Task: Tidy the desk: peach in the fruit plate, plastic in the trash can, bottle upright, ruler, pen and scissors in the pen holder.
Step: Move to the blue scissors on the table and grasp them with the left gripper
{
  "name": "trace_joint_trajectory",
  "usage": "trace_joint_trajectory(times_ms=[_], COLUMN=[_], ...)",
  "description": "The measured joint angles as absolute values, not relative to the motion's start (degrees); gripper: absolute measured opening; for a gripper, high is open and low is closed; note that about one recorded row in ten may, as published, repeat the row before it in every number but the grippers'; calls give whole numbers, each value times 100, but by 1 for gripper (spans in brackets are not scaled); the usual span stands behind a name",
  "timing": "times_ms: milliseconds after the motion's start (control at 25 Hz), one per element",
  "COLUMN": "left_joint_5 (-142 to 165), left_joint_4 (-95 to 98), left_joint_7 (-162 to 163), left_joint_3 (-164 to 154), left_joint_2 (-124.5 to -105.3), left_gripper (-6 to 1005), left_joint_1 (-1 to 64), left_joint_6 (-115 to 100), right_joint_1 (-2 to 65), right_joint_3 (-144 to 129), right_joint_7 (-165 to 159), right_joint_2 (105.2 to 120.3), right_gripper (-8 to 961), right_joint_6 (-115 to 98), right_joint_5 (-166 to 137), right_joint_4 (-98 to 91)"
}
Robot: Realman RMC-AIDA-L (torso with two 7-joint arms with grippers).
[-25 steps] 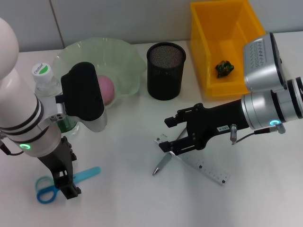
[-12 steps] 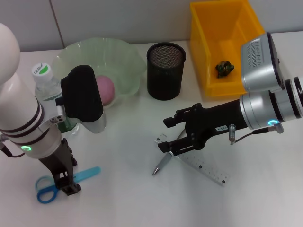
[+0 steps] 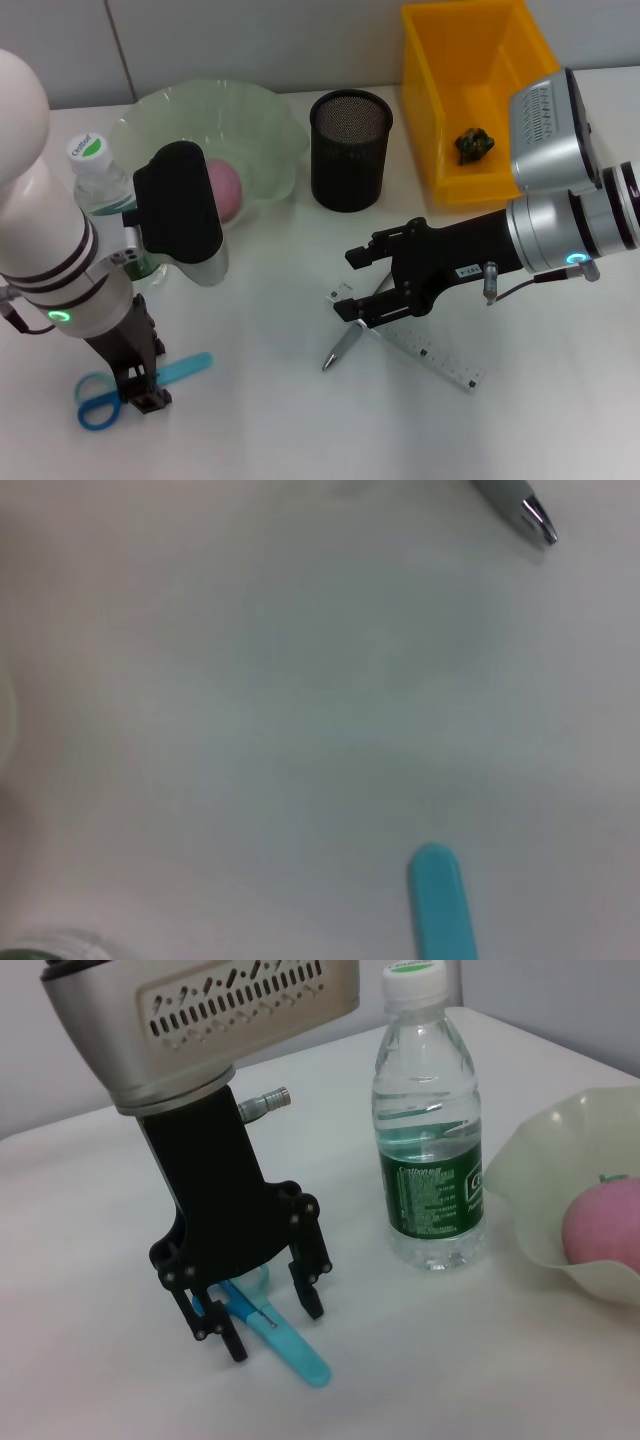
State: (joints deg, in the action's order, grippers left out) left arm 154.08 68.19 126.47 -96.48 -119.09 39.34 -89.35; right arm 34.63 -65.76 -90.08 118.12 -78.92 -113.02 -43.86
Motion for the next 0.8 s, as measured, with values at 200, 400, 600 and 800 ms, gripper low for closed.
trace_joint_trajectory(times_ms=[200, 400, 600, 800], left_joint_5=[15406, 15406, 15410, 15409], left_joint_4=[6806, 6805, 6802, 6814], left_joint_7=[12647, 12647, 12686, 12689], left_joint_3=[-9682, -9695, -9772, -9777], left_joint_2=[-11909, -11909, -11909, -11909], left_gripper=[465, 412, 410, 408], left_joint_1=[3933, 3948, 3953, 3957], left_joint_6=[-8926, -8929, -8939, -8940], right_joint_1=[3462, 3458, 3455, 3451], right_joint_3=[-6577, -6585, -6595, -6592], right_joint_7=[-9000, -9000, -8999, -8999], right_joint_2=[11812, 11812, 11812, 11812], right_gripper=[743, 743, 744, 744], right_joint_6=[-7893, -7892, -7892, -7893], right_joint_5=[-11302, -11302, -11302, -11302], right_joint_4=[-4380, -4377, -4369, -4359])
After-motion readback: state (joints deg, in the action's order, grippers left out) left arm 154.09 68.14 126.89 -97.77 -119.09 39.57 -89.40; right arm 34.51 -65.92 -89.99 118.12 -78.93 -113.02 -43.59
